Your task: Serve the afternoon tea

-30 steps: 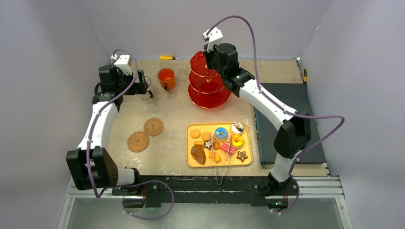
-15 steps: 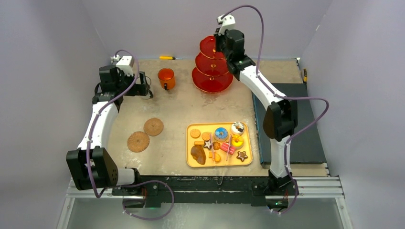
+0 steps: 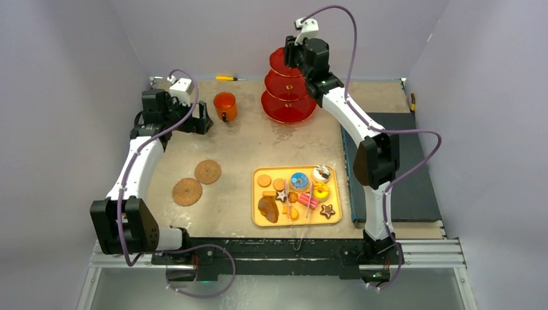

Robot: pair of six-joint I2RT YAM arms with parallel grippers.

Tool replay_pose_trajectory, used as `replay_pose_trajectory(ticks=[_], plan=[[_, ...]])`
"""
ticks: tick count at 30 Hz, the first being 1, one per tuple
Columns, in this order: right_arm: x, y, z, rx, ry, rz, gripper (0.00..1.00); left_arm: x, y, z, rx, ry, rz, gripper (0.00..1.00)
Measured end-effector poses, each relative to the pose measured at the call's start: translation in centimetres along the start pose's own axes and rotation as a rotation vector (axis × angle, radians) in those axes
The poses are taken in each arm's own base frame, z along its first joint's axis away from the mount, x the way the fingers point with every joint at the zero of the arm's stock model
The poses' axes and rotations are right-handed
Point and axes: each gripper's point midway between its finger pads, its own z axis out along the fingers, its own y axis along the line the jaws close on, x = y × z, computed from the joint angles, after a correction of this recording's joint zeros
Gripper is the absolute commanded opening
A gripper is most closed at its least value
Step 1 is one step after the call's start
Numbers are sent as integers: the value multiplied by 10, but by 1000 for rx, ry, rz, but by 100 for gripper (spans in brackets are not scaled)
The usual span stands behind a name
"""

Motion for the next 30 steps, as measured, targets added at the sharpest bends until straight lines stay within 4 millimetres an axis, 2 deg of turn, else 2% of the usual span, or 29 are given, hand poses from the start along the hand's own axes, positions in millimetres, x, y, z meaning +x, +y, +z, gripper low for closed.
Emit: replay_pose_trajectory(ticks=[2,5,8,10,13,18,19,21,23,25,28,30], plan=[[1,2,0,-6,5,20,49,3,-6,3,21,14,10,99],[3,7,-1,-25,15,59,79,7,-15,8,50,28,26,99],[5,9,-4,-30,36,84,91,9,-28,13,87,40,56,99],[0,9,-11,-24,44,93,93,12,-46,19,131,53,98,99],[-12,6,-41,-8,58,100,90,21,-80,28,217,88,174,99],[-53,-6,-116,34,22,148,91,47,-130,49,343,167,321,99],[-58,-8,-131,44,15,164,91,55,-138,53,364,190,347,99],[-54,-14,-157,66,24,197,91,73,-152,62,400,237,401,96],[-31,-21,-181,104,71,229,91,90,-163,70,432,278,451,92],[1,-27,-196,138,143,246,91,109,-173,77,465,322,511,88],[69,-36,-221,200,307,257,91,134,-185,87,513,389,589,83],[100,-39,-235,226,392,260,91,145,-191,94,539,419,624,80]])
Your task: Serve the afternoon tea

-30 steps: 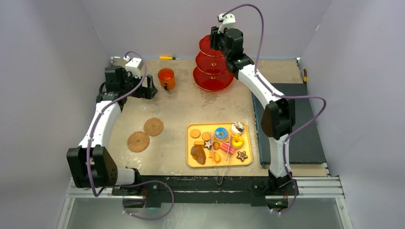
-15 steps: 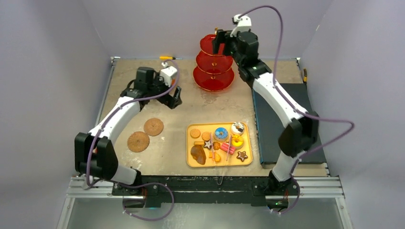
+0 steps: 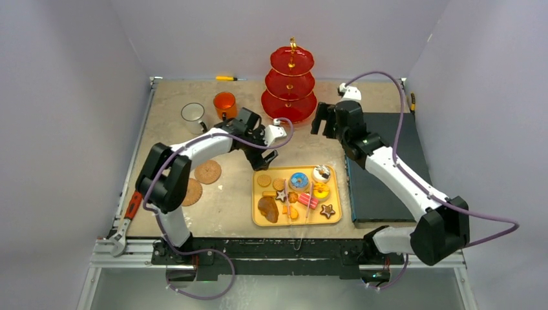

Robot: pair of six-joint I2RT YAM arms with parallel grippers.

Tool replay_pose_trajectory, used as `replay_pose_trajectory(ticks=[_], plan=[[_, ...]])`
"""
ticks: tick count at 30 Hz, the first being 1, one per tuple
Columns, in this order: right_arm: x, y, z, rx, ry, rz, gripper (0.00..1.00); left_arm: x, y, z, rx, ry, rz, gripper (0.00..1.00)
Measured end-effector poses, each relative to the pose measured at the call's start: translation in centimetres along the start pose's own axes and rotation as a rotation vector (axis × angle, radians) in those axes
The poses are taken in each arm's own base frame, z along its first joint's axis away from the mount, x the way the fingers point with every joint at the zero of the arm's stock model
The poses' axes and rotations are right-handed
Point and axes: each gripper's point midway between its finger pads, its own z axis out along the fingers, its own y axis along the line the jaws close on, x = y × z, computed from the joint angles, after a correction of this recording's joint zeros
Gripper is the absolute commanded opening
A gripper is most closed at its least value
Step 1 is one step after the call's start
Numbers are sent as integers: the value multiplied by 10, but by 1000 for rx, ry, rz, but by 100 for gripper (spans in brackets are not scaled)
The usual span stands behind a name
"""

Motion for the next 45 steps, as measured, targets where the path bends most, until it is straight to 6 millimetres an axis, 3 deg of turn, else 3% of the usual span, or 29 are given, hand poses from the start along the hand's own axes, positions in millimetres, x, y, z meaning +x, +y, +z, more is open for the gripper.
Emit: replay_pose_trajectory(ticks=[1,3,11,14,17,21,26,32,38,45], plan=[[16,-8,-3,23,41,0,91,0,-1,8,14,14,19,78],[27,-16,-11,46,72,9,92,0,-4,18,35,31,48,74],[24,-25,-53,54,33,85,91,-4,-17,49,93,66,132,55],[52,-18,-65,26,90,87,89,1,-16,59,104,81,136,48],[96,-5,-74,-13,203,68,87,0,-16,60,110,73,143,39],[133,-9,-81,-10,300,65,85,-6,-13,63,89,56,159,23],[137,-11,-85,-6,309,82,84,-17,2,71,21,30,174,14],[138,-8,-82,-19,309,87,84,-38,29,85,-62,2,180,13],[152,-7,-74,-22,324,78,83,-50,56,91,-139,-12,167,10],[173,2,-63,-32,364,46,77,-48,96,86,-229,-28,123,10]])
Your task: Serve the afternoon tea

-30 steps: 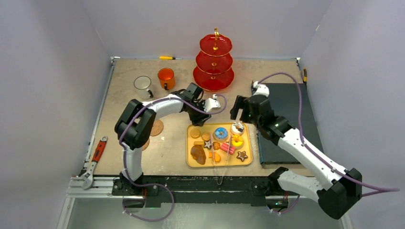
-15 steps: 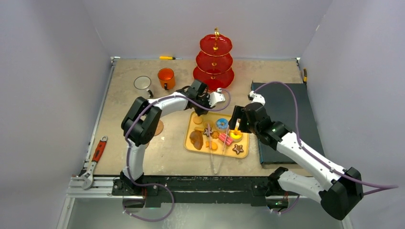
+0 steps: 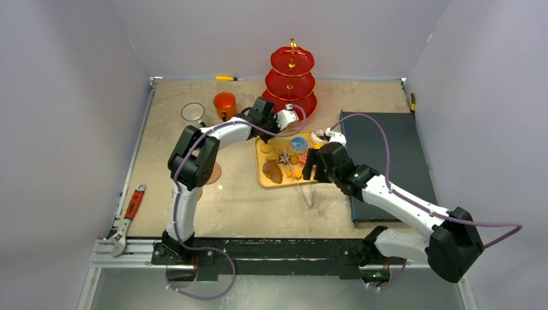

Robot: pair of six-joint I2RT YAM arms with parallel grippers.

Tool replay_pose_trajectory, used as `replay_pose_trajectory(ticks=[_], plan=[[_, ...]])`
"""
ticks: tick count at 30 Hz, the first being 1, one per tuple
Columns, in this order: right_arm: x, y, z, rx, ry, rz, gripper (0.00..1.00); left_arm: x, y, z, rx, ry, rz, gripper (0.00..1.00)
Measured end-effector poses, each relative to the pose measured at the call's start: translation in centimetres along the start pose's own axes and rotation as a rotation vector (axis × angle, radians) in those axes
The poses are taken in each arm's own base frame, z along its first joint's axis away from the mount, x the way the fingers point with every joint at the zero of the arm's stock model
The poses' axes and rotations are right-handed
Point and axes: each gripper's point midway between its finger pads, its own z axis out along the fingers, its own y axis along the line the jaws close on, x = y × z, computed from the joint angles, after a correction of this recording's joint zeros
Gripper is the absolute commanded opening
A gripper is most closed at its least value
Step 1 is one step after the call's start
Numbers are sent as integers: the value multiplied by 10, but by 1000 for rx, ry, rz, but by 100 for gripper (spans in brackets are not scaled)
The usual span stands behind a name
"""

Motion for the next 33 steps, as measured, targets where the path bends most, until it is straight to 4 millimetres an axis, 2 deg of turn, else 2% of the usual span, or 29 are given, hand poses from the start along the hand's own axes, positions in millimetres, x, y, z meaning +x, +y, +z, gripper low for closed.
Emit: replay_pose_trajectory(ticks=[5,10,13,16,19,25,33], plan=[[11,7,15,-6,20,-25,69,6,19,-1,-41,3,-4,15],[25,8,34,8,52,-57,65,7,21,-1,-43,-5,45,17],[32,7,42,17,69,-78,65,8,20,-2,-37,-15,88,14],[35,11,44,11,63,-102,62,8,19,-2,-29,-23,139,6],[42,25,42,-16,58,-143,60,7,19,-2,-23,-28,173,0],[66,43,47,-25,83,-226,55,7,18,-2,-6,-31,245,0],[63,43,50,-5,68,-232,51,6,22,-1,-7,-32,340,0]])
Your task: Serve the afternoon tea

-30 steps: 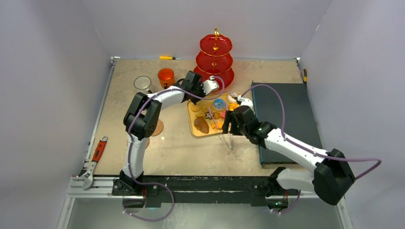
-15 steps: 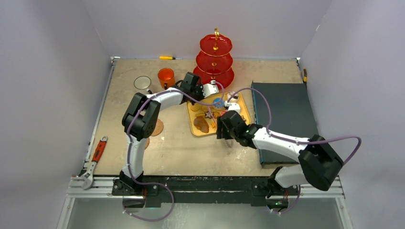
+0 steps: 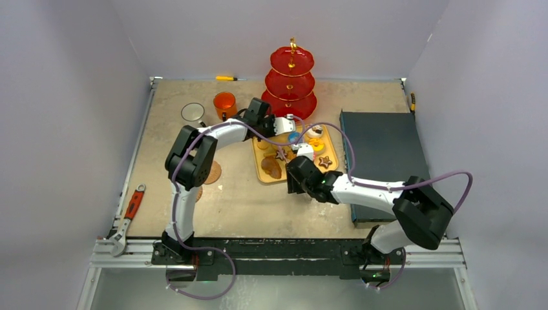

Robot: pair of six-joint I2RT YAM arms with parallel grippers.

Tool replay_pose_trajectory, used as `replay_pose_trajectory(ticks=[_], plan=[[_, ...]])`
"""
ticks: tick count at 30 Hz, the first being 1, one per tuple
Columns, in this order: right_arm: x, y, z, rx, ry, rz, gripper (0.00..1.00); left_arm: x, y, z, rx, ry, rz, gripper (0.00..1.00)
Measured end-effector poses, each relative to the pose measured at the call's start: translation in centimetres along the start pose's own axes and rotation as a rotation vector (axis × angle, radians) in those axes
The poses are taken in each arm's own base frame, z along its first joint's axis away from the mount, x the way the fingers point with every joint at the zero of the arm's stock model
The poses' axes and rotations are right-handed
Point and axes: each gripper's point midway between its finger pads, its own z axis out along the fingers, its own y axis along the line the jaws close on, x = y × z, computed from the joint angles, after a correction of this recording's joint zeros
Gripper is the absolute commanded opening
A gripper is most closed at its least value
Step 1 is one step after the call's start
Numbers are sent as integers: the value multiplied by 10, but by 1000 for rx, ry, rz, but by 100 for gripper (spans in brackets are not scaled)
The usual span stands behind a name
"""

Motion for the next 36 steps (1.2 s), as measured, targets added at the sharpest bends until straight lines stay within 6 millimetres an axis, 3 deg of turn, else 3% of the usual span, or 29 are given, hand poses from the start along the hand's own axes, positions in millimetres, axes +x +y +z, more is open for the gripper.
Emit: replay_pose_trajectory(ticks=[5,9,13,18,24,28,32,36], plan=[[-6,1,0,5,-17,3,42,2,6,0,-6,3,42,1],[-3,0,5,16,-14,-3,38,5,5,-1,9,15,56,40],[-6,2,9,19,-39,-20,36,5,5,-13,46,12,51,58],[-13,2,14,34,-60,-53,38,-2,-5,-50,152,-22,1,62],[-19,0,15,51,-77,-85,43,-49,10,-122,175,-148,-10,63],[-19,-3,15,62,-78,-105,44,-68,7,-159,180,-203,-1,64],[-20,-6,14,74,-81,-128,43,-73,-2,-177,208,-214,2,64],[-23,-9,11,83,-91,-151,45,-69,-10,-181,231,-200,3,64]])
